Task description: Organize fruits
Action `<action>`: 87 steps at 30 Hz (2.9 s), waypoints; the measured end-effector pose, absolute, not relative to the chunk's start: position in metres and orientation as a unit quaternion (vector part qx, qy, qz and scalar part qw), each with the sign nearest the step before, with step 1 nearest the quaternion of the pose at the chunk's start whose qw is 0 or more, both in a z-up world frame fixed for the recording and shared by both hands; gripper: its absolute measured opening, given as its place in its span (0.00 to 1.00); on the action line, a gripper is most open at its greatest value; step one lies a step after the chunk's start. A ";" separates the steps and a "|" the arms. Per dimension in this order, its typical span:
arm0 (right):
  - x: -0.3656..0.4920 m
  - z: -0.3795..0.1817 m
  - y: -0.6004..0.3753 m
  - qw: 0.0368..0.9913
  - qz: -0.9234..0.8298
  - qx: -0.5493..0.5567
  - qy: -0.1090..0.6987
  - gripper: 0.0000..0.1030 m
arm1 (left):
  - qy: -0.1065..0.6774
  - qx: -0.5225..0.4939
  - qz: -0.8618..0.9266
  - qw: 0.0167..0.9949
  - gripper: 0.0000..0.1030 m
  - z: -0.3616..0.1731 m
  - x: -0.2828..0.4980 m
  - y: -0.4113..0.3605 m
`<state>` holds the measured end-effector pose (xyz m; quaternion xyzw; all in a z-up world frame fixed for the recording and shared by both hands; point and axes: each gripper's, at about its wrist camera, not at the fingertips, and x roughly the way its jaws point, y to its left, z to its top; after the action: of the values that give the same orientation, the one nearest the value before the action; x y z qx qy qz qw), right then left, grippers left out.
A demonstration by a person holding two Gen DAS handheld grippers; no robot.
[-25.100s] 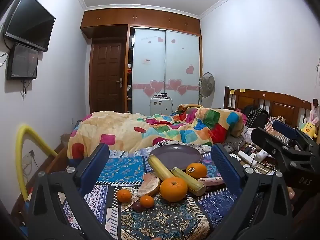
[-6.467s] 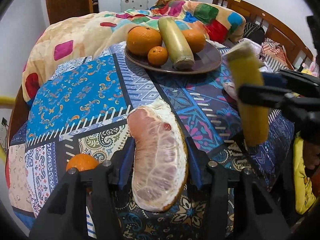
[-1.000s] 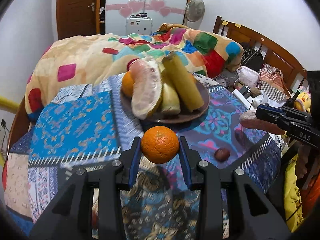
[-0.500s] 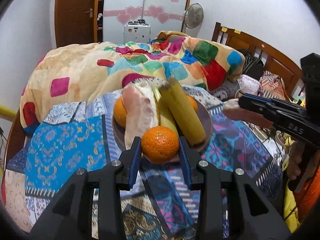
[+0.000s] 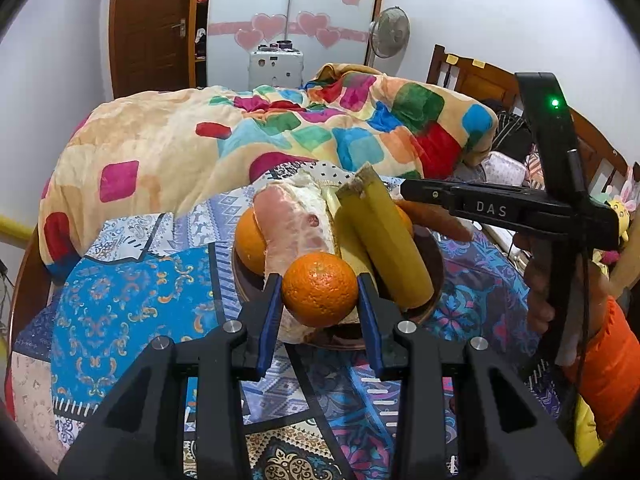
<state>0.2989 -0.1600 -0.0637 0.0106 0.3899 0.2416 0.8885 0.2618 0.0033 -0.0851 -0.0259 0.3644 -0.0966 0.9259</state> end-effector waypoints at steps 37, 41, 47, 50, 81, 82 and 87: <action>0.238 -0.063 -0.190 0.880 0.275 -0.019 0.386 0.23 | 0.397 0.029 -0.109 0.911 0.36 -0.111 0.260 -0.051; 0.232 -0.061 -0.191 0.880 0.280 -0.020 0.382 0.23 | 0.403 0.047 -0.098 0.909 0.39 -0.115 0.261 -0.055; 0.226 -0.063 -0.190 0.880 0.282 -0.027 0.381 0.23 | 0.414 0.011 -0.104 0.904 0.45 -0.121 0.266 -0.043; 0.225 -0.064 -0.191 0.879 0.282 -0.027 0.384 0.23 | 0.413 0.010 -0.106 0.905 0.45 -0.120 0.262 -0.040; 0.190 -0.094 -0.044 0.808 0.380 -0.136 0.429 0.30 | 0.401 -0.065 -0.053 0.912 0.45 -0.118 0.167 0.109; 0.190 -0.094 -0.040 0.809 0.378 -0.142 0.426 0.30 | 0.400 -0.067 -0.053 0.912 0.45 -0.120 0.166 0.110; 0.192 -0.099 -0.023 0.798 0.382 -0.157 0.438 0.30 | 0.398 -0.074 -0.061 0.912 0.45 -0.122 0.165 0.112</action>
<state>0.1916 -0.0232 -0.0990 -0.1565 0.4384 0.3820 0.7984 0.1654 0.1118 -0.1219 -0.0742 0.3980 -0.0607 0.9124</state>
